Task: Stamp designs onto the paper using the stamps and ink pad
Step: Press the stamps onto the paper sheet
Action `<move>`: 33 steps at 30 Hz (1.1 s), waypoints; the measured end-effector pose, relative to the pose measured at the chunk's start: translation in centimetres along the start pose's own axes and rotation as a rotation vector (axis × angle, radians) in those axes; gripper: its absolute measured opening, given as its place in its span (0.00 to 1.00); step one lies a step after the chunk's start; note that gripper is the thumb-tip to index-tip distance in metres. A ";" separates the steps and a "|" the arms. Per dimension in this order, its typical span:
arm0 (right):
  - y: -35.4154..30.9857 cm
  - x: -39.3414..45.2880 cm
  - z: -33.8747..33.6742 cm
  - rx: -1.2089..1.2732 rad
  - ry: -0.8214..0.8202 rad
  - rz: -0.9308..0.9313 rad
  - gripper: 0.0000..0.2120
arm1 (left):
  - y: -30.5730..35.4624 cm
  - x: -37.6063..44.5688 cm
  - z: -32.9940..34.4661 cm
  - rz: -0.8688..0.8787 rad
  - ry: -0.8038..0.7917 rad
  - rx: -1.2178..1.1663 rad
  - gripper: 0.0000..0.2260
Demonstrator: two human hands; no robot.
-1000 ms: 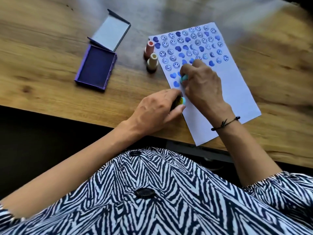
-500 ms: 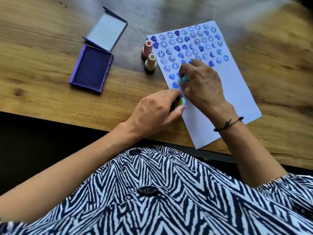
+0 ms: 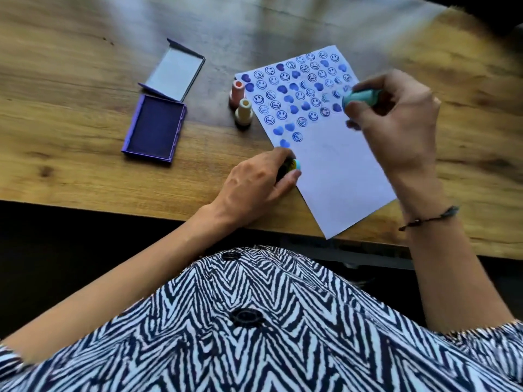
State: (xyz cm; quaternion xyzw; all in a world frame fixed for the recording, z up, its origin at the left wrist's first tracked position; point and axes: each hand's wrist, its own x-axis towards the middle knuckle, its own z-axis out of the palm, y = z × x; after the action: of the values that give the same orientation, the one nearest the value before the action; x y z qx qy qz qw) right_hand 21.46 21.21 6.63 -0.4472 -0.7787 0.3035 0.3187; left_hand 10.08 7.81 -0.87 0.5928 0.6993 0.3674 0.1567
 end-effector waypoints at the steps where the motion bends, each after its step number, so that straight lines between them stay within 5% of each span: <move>1: 0.2 -0.3 -0.2 0.017 -0.012 0.026 0.08 | 0.0 -0.1 0.1 0.001 0.003 -0.002 0.14; 5: 0.5 -1.5 0.4 0.046 -0.064 0.088 0.07 | -0.1 0.0 0.1 -0.022 0.018 -0.064 0.13; 14: -1.5 -3.4 2.5 0.369 -0.299 0.194 0.07 | -0.5 0.0 -1.2 -0.304 0.141 -0.752 0.10; 20: -3.1 -4.3 4.4 0.420 -0.383 0.164 0.07 | -0.3 -0.3 -2.0 -0.327 0.266 -0.914 0.08; 28: -3.7 -4.3 6.2 0.439 -0.437 0.099 0.05 | -0.9 -0.8 -3.4 -0.348 0.329 -0.812 0.04; 31: -3.4 -3.8 7.2 0.433 -0.480 0.171 0.06 | -1.6 -0.6 -3.9 -0.392 0.288 -0.519 0.06; 33: -2.9 -3.6 8.0 0.205 -0.463 0.091 0.03 | -2.1 -0.3 -4.2 -0.414 0.225 -0.245 0.09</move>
State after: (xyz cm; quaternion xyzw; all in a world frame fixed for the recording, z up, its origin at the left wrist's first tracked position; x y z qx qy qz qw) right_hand 15.25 15.34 3.08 -0.3658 -0.7750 0.4893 0.1618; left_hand 5.90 6.09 0.40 0.3689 0.7690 0.4732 0.2204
